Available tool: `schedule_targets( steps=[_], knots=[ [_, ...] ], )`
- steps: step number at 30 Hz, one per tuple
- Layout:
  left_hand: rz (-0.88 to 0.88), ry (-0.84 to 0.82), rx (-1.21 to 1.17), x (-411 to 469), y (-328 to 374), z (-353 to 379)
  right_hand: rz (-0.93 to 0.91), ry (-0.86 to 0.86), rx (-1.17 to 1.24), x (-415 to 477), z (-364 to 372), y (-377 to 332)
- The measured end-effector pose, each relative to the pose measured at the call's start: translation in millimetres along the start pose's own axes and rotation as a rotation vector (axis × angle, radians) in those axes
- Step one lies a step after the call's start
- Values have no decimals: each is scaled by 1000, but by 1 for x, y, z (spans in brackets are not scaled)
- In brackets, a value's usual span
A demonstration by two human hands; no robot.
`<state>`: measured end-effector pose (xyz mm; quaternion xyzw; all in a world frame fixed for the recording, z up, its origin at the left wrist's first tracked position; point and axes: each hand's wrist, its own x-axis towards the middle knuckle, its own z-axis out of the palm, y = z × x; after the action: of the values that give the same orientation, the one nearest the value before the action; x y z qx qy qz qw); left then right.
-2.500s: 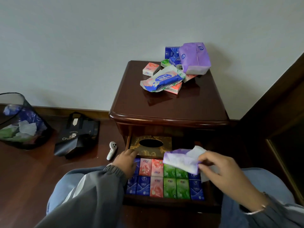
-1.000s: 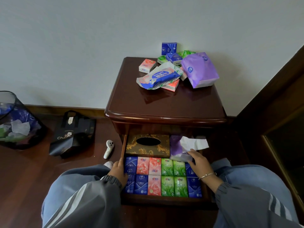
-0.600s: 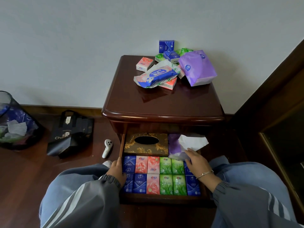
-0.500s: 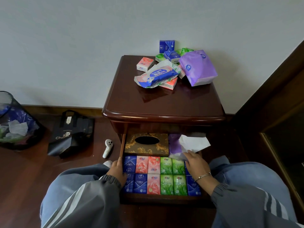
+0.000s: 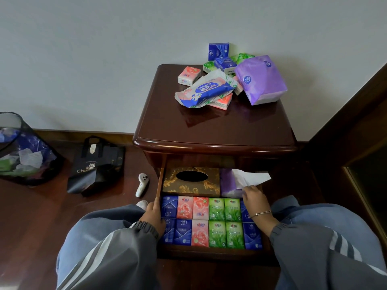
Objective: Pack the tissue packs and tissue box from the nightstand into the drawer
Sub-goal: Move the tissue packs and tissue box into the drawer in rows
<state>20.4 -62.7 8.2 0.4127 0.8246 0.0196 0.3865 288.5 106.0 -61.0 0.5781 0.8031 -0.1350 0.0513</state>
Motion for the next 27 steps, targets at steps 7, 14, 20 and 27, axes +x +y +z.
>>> schedule_targets(
  steps=[7,14,20,27],
  knots=[
    [-8,-9,-9,3,3,0,-149,-210,107,-14,5,-1],
    [4,10,-8,3,3,1,20,120,141,-24,-7,0],
    [12,20,-10,3,2,2,542,490,608,-17,-11,17],
    [6,26,-9,3,1,3,640,405,721,2,-8,18]
  ],
)
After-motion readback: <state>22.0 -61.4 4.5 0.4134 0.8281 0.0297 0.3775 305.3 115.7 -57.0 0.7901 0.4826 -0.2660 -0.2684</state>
